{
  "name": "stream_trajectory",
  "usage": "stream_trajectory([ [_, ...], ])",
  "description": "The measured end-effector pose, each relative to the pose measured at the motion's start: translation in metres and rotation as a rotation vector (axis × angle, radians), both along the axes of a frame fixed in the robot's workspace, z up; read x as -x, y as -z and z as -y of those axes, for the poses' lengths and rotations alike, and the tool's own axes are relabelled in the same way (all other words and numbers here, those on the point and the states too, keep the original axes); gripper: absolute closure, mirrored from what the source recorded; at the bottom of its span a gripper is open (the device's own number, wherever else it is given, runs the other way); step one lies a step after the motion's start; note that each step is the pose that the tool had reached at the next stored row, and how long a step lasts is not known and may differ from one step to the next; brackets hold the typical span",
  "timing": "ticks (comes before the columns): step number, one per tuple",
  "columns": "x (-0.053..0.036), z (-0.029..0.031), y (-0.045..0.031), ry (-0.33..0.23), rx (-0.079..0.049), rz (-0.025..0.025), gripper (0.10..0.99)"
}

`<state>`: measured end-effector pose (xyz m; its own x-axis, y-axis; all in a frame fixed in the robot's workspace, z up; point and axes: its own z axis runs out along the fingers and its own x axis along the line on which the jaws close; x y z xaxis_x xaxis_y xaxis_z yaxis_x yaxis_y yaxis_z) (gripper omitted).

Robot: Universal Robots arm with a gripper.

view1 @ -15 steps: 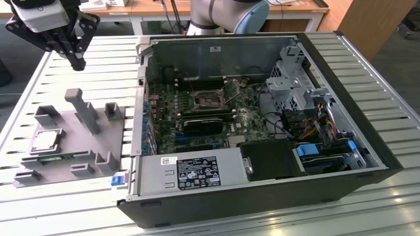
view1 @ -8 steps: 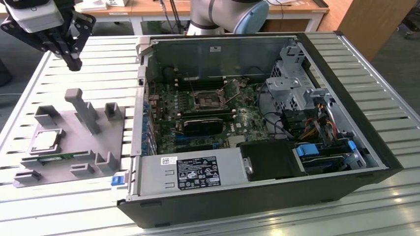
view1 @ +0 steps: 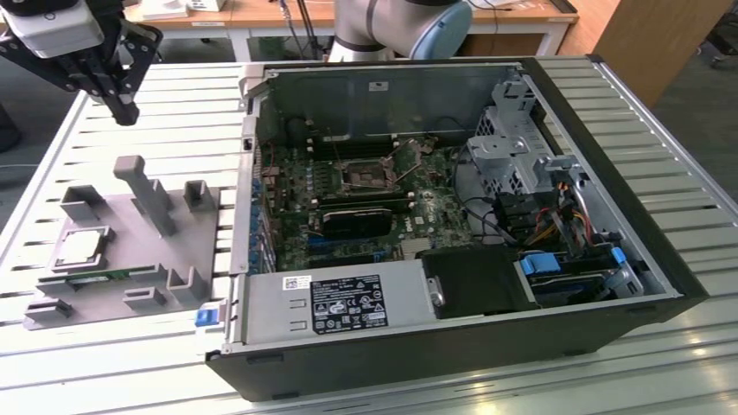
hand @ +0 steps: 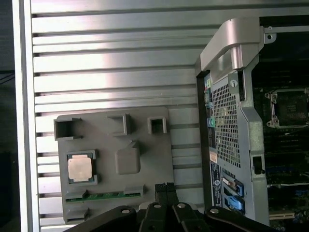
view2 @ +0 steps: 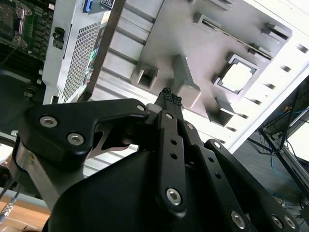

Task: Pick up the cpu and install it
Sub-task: 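Reach for the cpu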

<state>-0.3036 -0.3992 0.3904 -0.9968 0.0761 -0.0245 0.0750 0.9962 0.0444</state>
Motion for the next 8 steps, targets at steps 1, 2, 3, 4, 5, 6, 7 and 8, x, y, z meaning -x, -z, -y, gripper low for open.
stream_trajectory([
  [1,0.0004,0.0,0.0,0.0,0.0,0.0,0.98],
  [2,0.0009,0.0,0.0,0.0,0.0,0.0,0.98],
  [3,0.0015,0.0,0.0,0.0,0.0,-0.0001,0.98],
  [4,0.002,0.0,0.0001,0.0,0.0,0.0,0.98],
  [5,0.0025,0.0,0.0001,0.0,0.0,-0.0001,0.98],
  [6,0.003,0.0,0.0001,0.0,0.0,0.0,0.98],
  [7,0.0035,0.0,0.0001,0.0,0.0,0.0,0.98],
  [8,0.0039,0.0,0.0001,0.0,0.0,0.0,0.98],
])
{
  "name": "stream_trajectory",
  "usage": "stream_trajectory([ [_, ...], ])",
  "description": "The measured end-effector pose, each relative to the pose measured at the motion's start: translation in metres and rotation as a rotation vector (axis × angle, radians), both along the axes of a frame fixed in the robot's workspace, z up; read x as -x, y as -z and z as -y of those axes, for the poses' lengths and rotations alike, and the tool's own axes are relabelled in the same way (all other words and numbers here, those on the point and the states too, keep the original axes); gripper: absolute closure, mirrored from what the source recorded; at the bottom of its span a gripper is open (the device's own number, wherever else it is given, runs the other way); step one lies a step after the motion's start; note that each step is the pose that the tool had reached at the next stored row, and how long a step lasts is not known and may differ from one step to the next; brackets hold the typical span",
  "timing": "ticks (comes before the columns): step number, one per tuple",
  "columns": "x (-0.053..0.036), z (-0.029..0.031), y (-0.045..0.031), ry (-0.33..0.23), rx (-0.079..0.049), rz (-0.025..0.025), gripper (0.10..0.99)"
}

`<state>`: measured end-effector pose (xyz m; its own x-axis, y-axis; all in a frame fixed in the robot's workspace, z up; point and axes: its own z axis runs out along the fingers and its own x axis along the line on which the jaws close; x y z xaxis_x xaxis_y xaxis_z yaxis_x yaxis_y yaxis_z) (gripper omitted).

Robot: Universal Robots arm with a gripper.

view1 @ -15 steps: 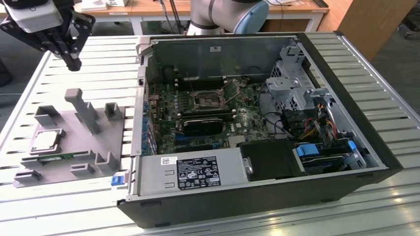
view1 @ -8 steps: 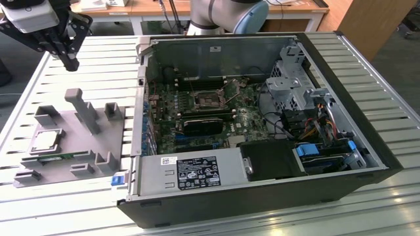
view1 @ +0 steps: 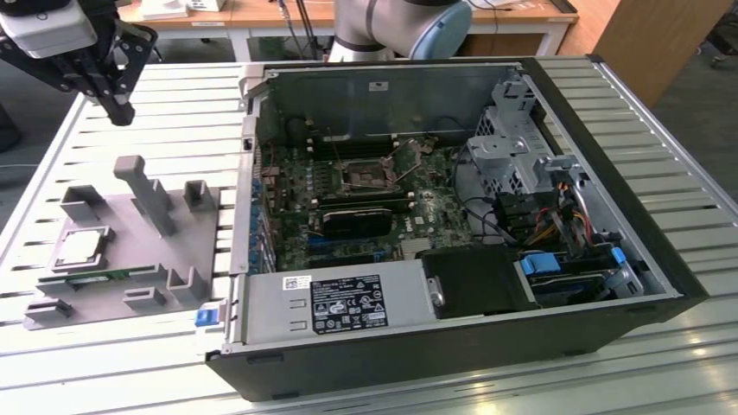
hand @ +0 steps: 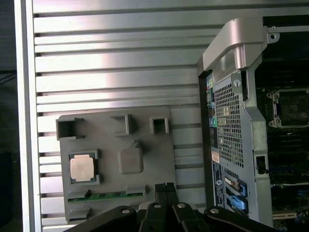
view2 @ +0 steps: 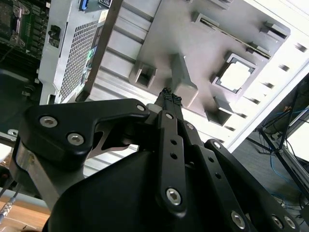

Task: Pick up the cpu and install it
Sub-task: 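Reach for the cpu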

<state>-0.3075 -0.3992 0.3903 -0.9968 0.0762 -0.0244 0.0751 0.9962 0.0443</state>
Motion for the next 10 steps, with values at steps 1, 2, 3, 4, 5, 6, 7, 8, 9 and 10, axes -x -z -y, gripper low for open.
stream_trajectory([
  [1,0.0004,0.0,0.0,0.0,0.0,0.0,0.98],
  [2,0.0008,0.0,0.0,0.0,0.0,0.0,0.98],
  [3,0.0012,0.0,0.0,0.0,0.0,0.0,0.98],
  [4,0.0016,0.0,0.0,0.0,0.0,0.0,0.98],
  [5,0.002,0.0,0.0001,0.0,0.0,0.0,0.98],
  [6,0.0024,0.0,0.0001,0.0,0.0,0.0,0.98],
  [7,0.0028,0.0,0.0001,0.0,0.0,0.0,0.98],
  [8,0.0033,0.0,0.0001,0.0,0.0,0.0,0.98],
  [9,0.0036,0.0,0.0001,0.0,0.0,0.0001,0.98],
  [10,0.004,0.0,0.0002,0.0,0.0,0.0001,0.98],
])
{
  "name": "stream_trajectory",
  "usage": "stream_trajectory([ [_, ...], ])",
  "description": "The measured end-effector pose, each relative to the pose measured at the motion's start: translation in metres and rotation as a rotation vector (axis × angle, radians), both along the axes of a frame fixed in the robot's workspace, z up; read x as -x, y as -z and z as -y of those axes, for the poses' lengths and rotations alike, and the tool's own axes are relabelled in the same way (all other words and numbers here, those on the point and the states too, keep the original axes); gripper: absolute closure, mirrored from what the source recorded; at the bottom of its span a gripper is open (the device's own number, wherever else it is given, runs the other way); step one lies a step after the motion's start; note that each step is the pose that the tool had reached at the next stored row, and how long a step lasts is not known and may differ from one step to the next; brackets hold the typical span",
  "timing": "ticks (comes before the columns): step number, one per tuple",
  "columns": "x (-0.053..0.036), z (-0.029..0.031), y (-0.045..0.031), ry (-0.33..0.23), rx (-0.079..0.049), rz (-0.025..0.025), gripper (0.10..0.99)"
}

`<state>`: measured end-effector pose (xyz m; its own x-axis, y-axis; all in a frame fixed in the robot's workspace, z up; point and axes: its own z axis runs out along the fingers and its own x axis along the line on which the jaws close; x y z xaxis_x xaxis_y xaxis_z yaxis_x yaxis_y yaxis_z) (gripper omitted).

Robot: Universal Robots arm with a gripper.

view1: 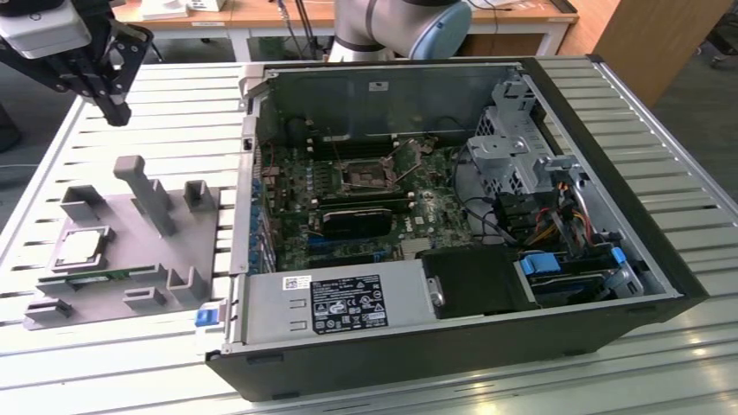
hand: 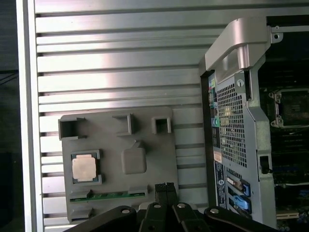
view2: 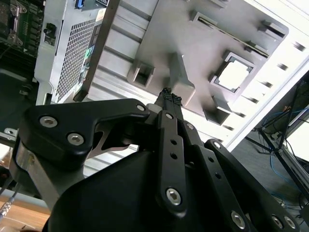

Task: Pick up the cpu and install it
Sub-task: 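Reach for the cpu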

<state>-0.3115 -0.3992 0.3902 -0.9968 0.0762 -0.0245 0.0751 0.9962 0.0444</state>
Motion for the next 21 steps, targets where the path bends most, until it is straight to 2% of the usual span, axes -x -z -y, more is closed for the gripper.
stream_trajectory([
  [21,0.0092,0.0,0.0003,0.0,0.0,0.0,0.98],
])
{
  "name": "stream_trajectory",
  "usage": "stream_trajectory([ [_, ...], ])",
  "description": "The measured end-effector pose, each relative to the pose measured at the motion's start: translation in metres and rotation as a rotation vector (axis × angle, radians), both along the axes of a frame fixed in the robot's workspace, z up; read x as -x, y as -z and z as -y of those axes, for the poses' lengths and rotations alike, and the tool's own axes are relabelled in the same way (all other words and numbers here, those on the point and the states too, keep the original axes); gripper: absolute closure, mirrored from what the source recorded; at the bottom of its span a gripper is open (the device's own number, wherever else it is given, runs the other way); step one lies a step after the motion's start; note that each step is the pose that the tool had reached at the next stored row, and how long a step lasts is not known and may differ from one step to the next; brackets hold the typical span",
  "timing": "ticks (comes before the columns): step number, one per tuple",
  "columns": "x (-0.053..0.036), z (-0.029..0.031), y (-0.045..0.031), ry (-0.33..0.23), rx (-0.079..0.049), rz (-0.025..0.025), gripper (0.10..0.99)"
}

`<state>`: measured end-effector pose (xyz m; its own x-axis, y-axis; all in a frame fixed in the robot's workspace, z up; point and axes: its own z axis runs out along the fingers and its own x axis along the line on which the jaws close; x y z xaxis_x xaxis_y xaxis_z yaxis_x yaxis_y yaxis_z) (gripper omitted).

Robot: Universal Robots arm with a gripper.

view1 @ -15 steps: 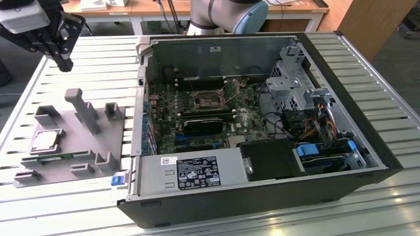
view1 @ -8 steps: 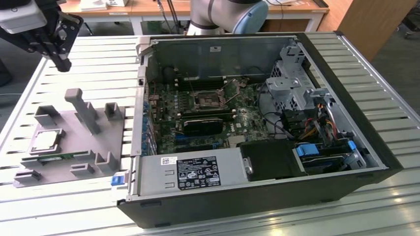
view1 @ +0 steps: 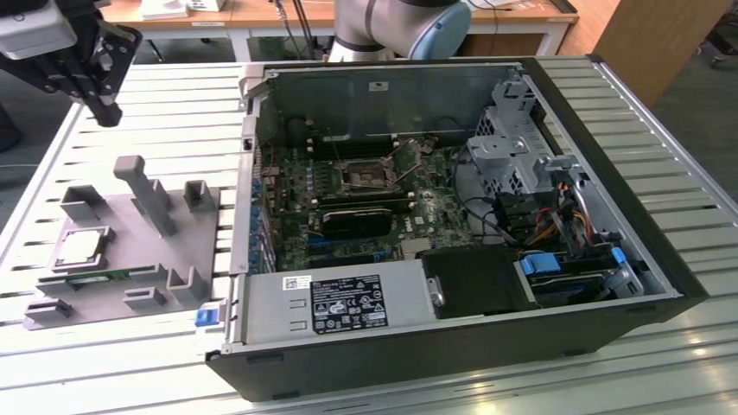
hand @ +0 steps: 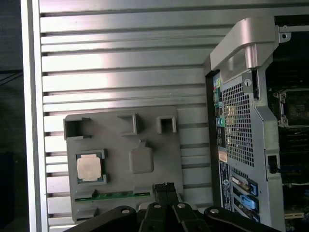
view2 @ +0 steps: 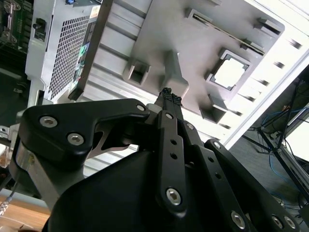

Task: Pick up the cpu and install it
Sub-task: 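Reach for the cpu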

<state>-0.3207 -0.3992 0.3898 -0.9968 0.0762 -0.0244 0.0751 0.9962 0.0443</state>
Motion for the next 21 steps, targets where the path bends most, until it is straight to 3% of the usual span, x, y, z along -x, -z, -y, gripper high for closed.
stream_trajectory([
  [21,0.0099,0.0,0.0003,0.0,0.0,0.0,0.98],
])
